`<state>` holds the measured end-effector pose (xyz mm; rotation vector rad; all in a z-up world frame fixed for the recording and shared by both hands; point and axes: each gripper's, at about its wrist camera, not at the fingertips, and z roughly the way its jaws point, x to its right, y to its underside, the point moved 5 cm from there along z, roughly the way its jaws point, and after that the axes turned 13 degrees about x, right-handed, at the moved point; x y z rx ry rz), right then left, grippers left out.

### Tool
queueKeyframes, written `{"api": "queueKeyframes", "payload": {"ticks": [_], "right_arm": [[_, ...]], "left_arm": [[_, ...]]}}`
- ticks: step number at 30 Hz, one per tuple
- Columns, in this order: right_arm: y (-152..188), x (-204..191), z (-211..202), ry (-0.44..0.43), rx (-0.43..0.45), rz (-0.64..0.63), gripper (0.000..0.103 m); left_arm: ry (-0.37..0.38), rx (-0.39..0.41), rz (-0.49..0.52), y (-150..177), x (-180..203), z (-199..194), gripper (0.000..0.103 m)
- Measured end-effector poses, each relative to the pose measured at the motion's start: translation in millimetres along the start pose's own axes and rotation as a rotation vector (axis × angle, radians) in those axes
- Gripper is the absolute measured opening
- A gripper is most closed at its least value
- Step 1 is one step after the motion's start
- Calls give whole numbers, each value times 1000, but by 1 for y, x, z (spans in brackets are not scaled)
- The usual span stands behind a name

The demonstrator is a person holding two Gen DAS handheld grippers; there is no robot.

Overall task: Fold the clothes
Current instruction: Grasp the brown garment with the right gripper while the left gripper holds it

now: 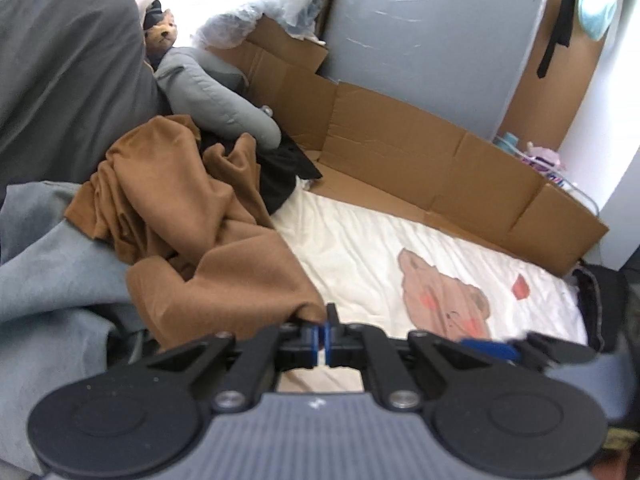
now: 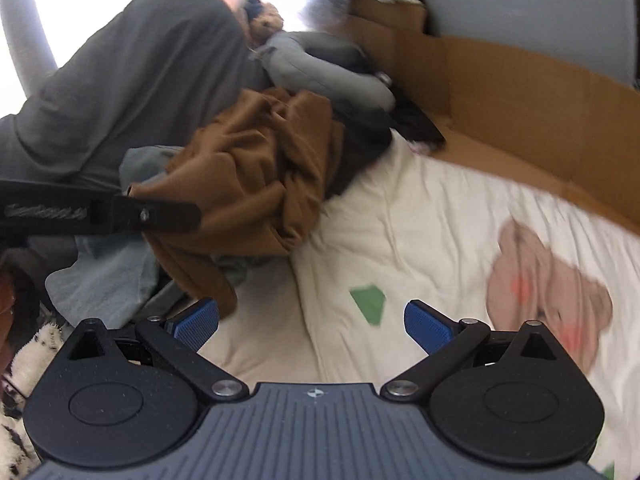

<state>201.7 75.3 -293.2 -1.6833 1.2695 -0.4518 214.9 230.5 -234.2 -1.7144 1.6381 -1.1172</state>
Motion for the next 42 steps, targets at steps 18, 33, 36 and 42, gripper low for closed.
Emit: {"api": "queueKeyframes", "payload": {"ticks": [18,33,36,42], "right_arm": [[-10,-36,42,-86,136,-148,74],[9,1,29,-41,48,-61,4],[15,19,20,-11,32,-59,4],[27,60,-8,65,-12,-59,3]], "left_arm": [[109,-25,-40,-14,17,-52,2],[44,-107,-63,-1,0,-45,12],[9,-118,-63,2,-9,-41,27],[-74,-128,-42,10,-24,-29,54]]}}
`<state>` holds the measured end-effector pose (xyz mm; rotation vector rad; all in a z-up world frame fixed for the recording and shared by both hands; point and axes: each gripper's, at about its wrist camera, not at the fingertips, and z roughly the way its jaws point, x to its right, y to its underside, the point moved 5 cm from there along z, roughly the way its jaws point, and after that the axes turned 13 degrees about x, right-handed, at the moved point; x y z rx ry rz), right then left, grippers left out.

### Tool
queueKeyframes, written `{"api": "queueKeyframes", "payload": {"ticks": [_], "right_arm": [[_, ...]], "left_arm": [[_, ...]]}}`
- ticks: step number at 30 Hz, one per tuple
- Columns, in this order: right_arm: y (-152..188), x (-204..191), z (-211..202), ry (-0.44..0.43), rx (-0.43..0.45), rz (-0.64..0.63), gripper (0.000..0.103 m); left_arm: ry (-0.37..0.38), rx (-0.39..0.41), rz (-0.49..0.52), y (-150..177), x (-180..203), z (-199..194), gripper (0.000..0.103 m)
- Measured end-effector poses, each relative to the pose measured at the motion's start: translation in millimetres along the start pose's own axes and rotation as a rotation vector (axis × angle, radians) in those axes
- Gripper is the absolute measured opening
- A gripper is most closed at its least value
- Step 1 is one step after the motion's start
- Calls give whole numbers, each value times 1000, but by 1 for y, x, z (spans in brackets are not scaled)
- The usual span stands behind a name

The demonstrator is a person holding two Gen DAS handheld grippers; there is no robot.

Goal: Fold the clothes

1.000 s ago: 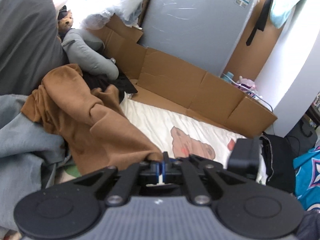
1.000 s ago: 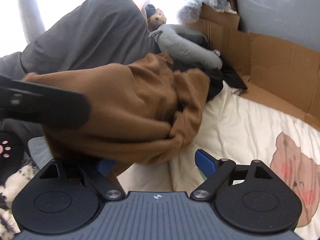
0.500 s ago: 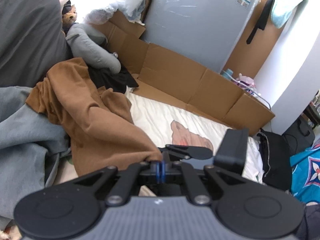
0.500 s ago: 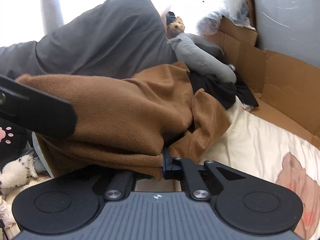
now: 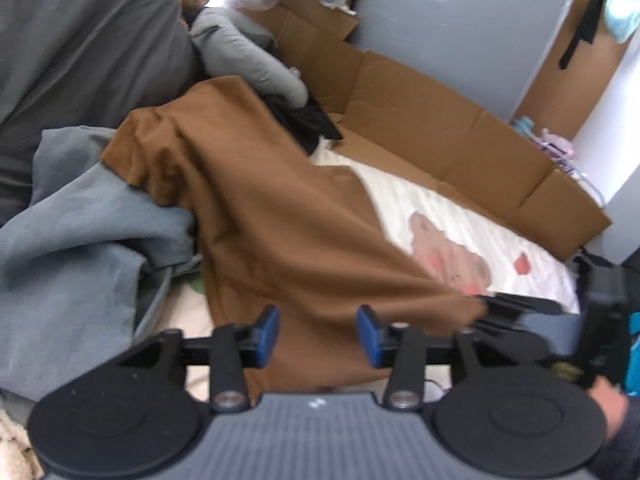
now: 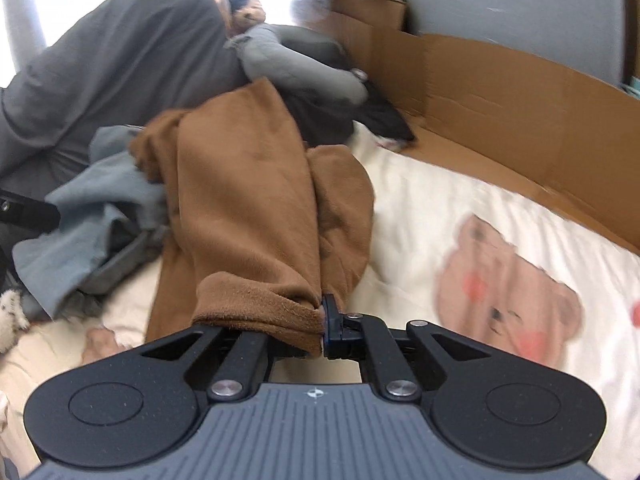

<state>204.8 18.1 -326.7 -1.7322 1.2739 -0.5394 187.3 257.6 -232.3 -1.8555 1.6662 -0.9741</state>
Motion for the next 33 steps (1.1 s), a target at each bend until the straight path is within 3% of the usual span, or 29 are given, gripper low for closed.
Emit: {"api": "queueKeyframes", "payload": {"ticks": [13,16,21,29,33], "right_arm": [[10,64,-54,178,-38,86,3],[13,80,-66,231,-51,110,3],[22,115,-89,330,-82,131,3],[34,166,-126,482,-115,127,3],[42,178,-134,505,-156,114,3]], "left_arm": [[-110,45,27,-11,-24,54,71],[-141,61,40,-16,-30,68,79],[-188,78,51,-25,-39,87,83],[-177,69,100,-16,-32,120,88],[-168,50,108,-5,-28,138,88]]}}
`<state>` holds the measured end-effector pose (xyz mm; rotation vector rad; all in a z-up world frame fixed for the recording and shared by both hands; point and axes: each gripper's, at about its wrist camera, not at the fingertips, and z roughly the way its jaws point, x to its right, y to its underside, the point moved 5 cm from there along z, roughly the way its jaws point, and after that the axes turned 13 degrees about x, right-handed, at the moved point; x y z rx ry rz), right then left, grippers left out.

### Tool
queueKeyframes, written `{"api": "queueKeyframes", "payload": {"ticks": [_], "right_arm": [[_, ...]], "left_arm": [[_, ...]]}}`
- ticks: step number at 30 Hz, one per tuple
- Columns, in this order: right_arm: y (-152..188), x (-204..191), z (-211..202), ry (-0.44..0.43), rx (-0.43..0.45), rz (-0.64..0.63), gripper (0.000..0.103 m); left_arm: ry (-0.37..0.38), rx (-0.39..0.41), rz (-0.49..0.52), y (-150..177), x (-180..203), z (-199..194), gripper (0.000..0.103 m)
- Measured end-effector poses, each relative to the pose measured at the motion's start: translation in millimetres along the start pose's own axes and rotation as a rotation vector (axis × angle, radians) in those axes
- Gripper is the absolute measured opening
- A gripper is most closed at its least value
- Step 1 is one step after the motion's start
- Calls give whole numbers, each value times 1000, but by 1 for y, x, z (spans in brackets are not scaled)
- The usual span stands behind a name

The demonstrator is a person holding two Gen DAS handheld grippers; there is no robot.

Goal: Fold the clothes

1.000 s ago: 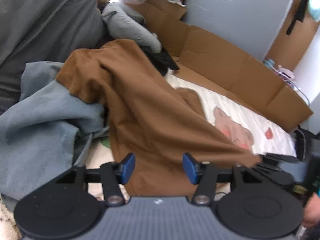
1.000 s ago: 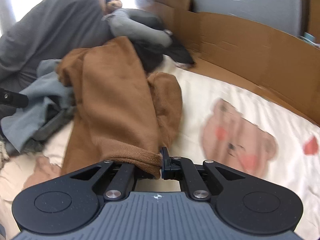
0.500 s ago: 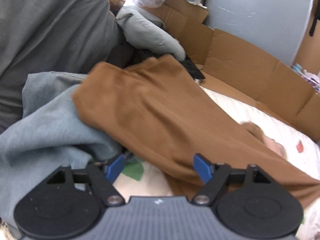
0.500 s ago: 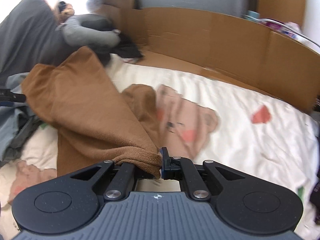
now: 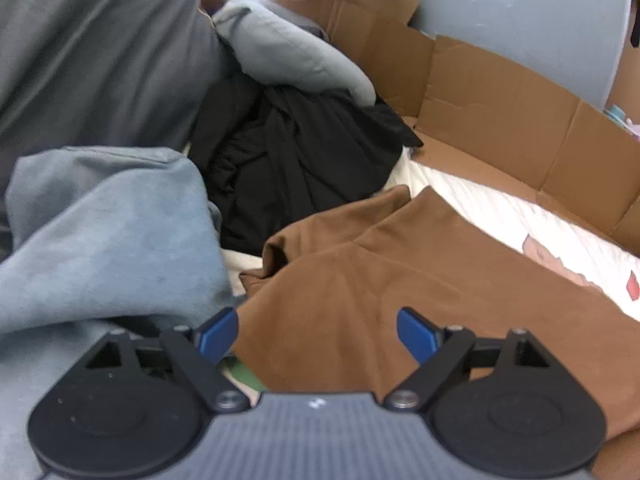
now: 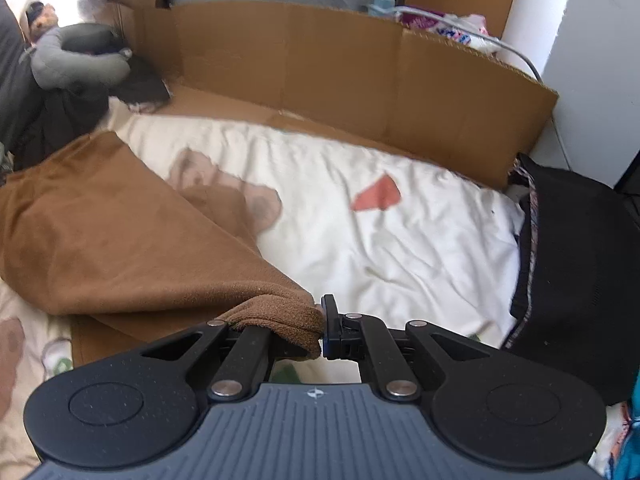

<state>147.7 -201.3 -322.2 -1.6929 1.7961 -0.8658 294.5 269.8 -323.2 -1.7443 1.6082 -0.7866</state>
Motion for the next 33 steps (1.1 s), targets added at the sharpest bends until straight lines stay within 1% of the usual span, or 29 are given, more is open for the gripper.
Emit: {"api": "queueKeyframes", "payload": {"ticks": [3,5,6,7,10,12,13,14,15,16,17,21,22,23,25,27,28,29,31,33], "right_arm": [[8,0,3,4,-41,-15,6],[14,0,3,23,-67,-16,13],[16,1,3,34,-80,-16,27],[19,1,1,45,-87,-18,32],[26,4,-5,57,-98,-28,33],[29,5,-8,75,-112,-40,33],[30,6,-10,79,-116,-40,33],[30,9,-10,85,-120,-37,33],[31,12,-12,95,-122,-31,33],[31,15,-13,105,-123,-25,33],[31,18,-14,115,-124,-18,34],[30,20,-13,107,-125,4,34],[29,18,-12,102,-123,0,34],[28,15,-11,96,-121,-2,34],[24,9,-10,83,-112,1,34],[19,3,-8,68,-102,4,35],[17,-1,-7,59,-97,5,35],[14,-6,-5,48,-91,4,35],[9,-15,-3,27,-81,3,35],[4,-25,0,3,-73,6,35]], "left_arm": [[7,-7,22,9,3,12,88],[-12,-10,47,12,3,21,88],[-22,-9,53,11,2,24,88],[-24,-4,58,10,0,27,88],[-11,16,65,3,-2,31,88],[8,26,65,0,-4,34,84],[16,29,62,-1,-6,36,77],[22,27,57,-3,-7,39,67],[25,21,51,-3,-8,41,61],[29,14,46,-4,-9,44,49],[31,10,46,-5,-10,46,45],[23,-12,81,-1,-11,52,47],[25,-22,86,1,-11,53,50],[28,-32,91,3,-11,55,50],[40,-54,93,8,-10,55,46],[58,-81,82,12,-10,53,31],[66,-90,77,13,-9,51,20],[72,-95,74,14,-8,48,13],[96,-92,65,14,-4,39,6],[135,-84,52,13,2,27,5]]}}
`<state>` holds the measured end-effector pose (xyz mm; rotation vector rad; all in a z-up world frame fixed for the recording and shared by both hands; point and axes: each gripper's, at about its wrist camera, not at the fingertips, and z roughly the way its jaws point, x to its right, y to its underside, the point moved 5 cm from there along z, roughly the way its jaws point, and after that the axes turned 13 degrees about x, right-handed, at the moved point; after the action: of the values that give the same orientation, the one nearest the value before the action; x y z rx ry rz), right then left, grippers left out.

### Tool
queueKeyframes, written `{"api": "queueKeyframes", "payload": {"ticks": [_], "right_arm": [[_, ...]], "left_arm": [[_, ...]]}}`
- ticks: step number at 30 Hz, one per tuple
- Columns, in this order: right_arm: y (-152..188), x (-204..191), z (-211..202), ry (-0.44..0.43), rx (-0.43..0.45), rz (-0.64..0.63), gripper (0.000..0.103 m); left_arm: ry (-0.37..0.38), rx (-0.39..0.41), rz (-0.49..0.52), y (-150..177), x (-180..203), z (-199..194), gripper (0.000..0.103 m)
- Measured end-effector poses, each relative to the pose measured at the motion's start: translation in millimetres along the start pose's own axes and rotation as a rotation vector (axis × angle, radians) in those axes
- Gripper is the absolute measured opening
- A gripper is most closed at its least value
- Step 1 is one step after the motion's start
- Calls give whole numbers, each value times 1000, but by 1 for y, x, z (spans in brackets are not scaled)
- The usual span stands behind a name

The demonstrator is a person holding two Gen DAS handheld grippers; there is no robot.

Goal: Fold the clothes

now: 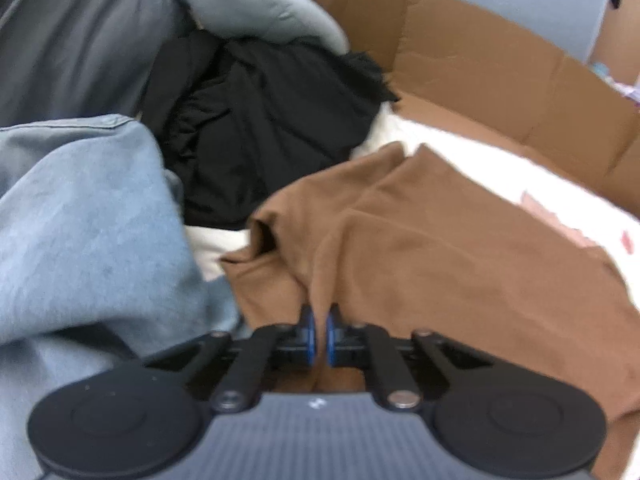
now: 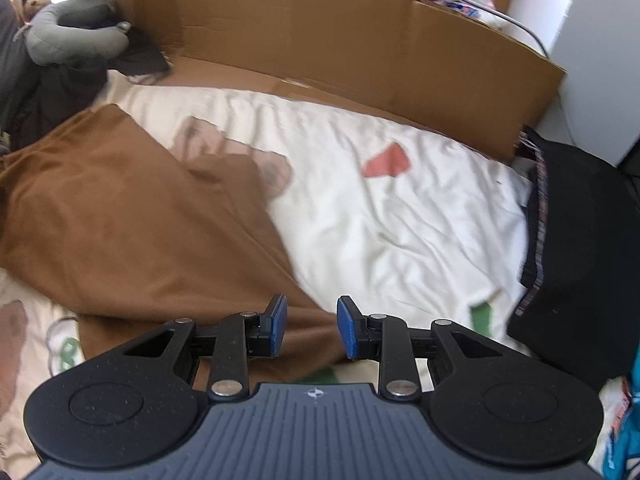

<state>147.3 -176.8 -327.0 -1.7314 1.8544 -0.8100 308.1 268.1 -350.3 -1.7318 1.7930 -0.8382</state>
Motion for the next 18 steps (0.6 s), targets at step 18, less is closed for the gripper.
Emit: {"api": "queueKeyframes", "payload": {"ticks": [18], "right_arm": [[-26,-94,14,-262,6,18,43]], "left_arm": [[202,-26,-79,30,93,-58,4]]}}
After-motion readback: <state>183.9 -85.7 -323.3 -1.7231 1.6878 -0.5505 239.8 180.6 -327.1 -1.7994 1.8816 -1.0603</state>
